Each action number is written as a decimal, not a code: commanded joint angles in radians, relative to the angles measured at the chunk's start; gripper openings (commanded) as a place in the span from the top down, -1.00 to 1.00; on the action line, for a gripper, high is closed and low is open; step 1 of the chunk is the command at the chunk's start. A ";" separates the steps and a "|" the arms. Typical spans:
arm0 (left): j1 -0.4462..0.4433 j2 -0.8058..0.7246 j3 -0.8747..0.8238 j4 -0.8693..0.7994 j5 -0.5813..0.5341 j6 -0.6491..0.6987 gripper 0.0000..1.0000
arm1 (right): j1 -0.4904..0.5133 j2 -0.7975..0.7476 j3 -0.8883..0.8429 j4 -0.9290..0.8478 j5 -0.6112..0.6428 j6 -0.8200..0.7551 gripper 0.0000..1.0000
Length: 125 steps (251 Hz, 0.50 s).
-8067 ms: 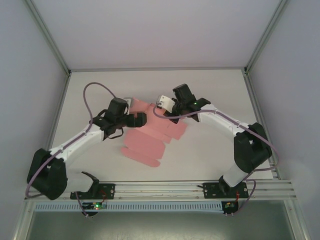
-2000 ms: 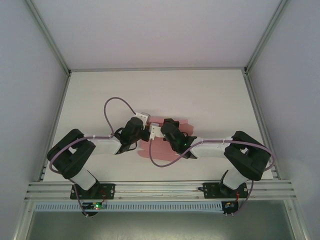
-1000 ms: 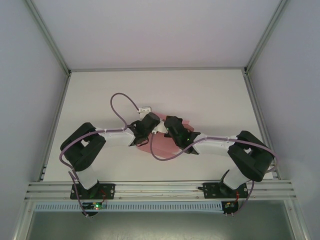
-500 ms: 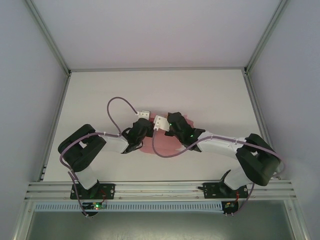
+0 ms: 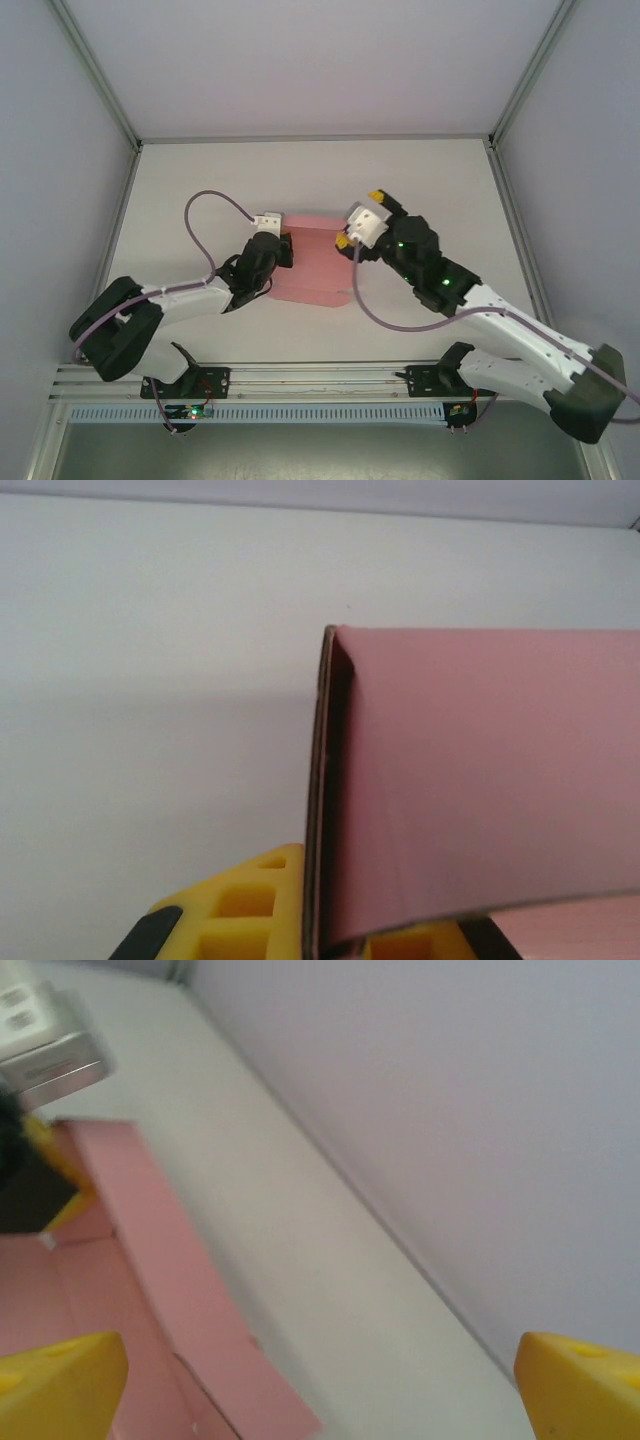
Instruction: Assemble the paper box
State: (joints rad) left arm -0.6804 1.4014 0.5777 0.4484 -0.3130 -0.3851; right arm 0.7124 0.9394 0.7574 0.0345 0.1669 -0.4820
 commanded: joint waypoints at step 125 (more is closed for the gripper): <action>0.012 -0.238 -0.066 -0.083 0.147 0.037 1.00 | -0.296 0.038 -0.024 -0.141 -0.335 0.305 -0.97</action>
State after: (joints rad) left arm -0.6785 1.2087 0.5591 0.3218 -0.2588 -0.3916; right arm 0.4889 0.9169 0.6731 -0.0959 -0.1482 -0.2520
